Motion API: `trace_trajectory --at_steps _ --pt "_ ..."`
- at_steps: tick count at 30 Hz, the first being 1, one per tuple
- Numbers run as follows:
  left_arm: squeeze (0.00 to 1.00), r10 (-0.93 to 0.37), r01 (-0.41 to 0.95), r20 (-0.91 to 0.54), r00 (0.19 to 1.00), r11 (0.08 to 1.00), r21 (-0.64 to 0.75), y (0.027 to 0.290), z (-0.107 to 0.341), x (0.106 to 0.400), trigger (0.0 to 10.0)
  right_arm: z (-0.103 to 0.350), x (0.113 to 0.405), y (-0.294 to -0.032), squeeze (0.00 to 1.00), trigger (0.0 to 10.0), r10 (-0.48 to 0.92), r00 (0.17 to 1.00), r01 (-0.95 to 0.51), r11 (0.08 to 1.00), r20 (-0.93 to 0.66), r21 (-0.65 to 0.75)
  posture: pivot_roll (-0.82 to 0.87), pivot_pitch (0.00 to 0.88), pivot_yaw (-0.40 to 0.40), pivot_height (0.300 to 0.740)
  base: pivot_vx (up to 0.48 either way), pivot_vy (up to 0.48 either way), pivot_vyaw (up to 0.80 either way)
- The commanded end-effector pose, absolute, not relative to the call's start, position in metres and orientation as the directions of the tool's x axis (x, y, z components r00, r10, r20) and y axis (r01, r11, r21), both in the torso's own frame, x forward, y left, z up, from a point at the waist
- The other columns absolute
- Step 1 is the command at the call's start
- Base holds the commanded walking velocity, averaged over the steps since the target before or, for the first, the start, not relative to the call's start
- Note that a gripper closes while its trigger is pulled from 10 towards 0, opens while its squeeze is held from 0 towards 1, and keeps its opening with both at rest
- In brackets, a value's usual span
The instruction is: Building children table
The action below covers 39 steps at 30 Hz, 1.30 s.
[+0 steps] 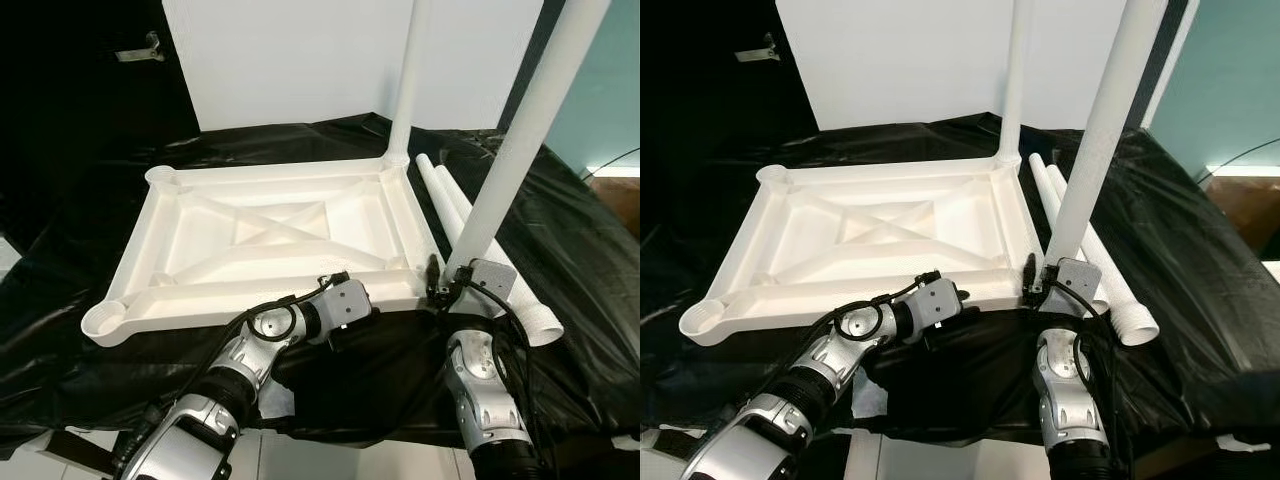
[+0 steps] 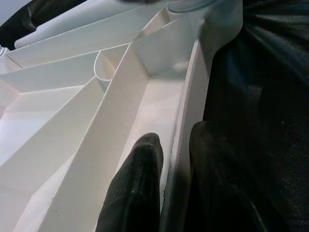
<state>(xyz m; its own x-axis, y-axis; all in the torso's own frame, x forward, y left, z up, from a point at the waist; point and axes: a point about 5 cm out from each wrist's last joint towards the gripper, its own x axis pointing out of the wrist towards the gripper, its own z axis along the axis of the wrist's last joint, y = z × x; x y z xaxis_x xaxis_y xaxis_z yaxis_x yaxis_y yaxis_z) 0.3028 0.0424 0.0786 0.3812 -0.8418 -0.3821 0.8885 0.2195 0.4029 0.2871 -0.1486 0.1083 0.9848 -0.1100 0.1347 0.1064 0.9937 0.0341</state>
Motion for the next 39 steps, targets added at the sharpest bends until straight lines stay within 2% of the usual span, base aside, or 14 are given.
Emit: trace_trajectory --at_steps 1,2,7,10,14,18,21,26,27,30,31,39 --pt "0.0 -0.771 0.953 -0.573 0.277 0.142 0.269 0.053 0.03 0.276 10.0 0.107 0.289 -0.144 1.0 10.0 -0.061 0.991 0.059 0.998 0.123 0.018 -0.05 0.011 0.012 0.74 0.0 0.0 0.0" --pt "0.0 -0.772 0.953 -0.573 0.276 0.142 0.268 0.052 0.03 0.276 10.0 0.107 0.289 -0.145 0.0 10.0 -0.037 0.992 0.036 0.999 0.124 0.003 -0.05 0.013 0.01 0.74 0.0 0.0 0.0" --pt "0.0 -0.773 0.953 -0.571 0.276 0.144 0.266 0.052 0.03 0.275 10.0 0.106 0.289 -0.149 0.0 10.0 0.022 0.993 -0.019 1.0 0.119 -0.024 -0.05 0.017 0.008 0.74 0.0 0.0 0.0" --pt "0.0 -0.772 0.953 -0.57 0.281 0.153 0.263 0.054 0.029 0.275 10.0 0.104 0.289 -0.16 0.0 10.0 0.193 0.98 -0.194 0.981 0.05 0.017 -0.06 0.019 0.01 0.74 0.0 0.0 0.0" --pt "0.0 -0.768 0.952 -0.574 0.284 0.156 0.262 0.056 0.027 0.275 10.0 0.108 0.286 -0.176 0.0 10.0 0.275 0.961 -0.276 0.961 0.031 0.017 -0.06 0.015 0.01 0.74 0.0 0.0 0.0" --pt "0.0 -0.768 0.951 -0.572 0.287 0.158 0.265 0.056 0.028 0.276 10.0 0.119 0.283 -0.195 0.0 10.0 0.205 0.974 -0.196 0.976 0.092 -0.099 -0.07 0.004 0.007 0.74 0.0 0.0 0.0" --pt "0.0 -0.768 0.95 -0.571 0.292 0.162 0.267 0.056 0.029 0.277 10.0 0.124 0.28 -0.2 0.0 10.0 0.157 0.979 -0.144 0.984 0.127 -0.106 -0.08 0.004 0.012 0.74 0.0 0.0 0.0" --pt "0.0 -0.769 0.951 -0.572 0.285 0.152 0.269 0.055 0.029 0.278 10.0 0.124 0.276 -0.183 0.0 10.0 0.169 0.974 -0.157 0.984 0.152 -0.089 -0.09 0.007 0.019 0.74 0.0 0.0 0.0" --pt "0.0 -0.769 0.951 -0.572 0.284 0.151 0.269 0.054 0.029 0.278 10.0 0.123 0.276 -0.18 0.06 10.0 0.172 0.974 -0.162 0.984 0.15 -0.079 -0.09 0.007 0.02 0.74 0.0 0.0 0.0" --pt "0.0 -0.769 0.951 -0.572 0.284 0.151 0.269 0.054 0.029 0.278 10.0 0.123 0.275 -0.178 0.06 10.0 0.173 0.974 -0.164 0.984 0.148 -0.073 -0.09 0.007 0.02 0.74 0.0 0.0 0.0" --pt "0.0 -0.769 0.951 -0.572 0.284 0.15 0.27 0.054 0.029 0.278 10.0 0.122 0.274 -0.176 0.0 10.0 0.169 0.975 -0.162 0.985 0.142 -0.064 -0.09 0.01 0.021 0.74 0.0 0.0 0.0" --pt "0.0 -0.77 0.953 -0.573 0.28 0.149 0.265 0.054 0.028 0.276 10.0 0.117 0.265 -0.17 0.0 10.0 0.11 0.986 -0.106 0.993 0.127 -0.042 -0.09 0.013 0.018 0.74 0.0 0.0 0.0"
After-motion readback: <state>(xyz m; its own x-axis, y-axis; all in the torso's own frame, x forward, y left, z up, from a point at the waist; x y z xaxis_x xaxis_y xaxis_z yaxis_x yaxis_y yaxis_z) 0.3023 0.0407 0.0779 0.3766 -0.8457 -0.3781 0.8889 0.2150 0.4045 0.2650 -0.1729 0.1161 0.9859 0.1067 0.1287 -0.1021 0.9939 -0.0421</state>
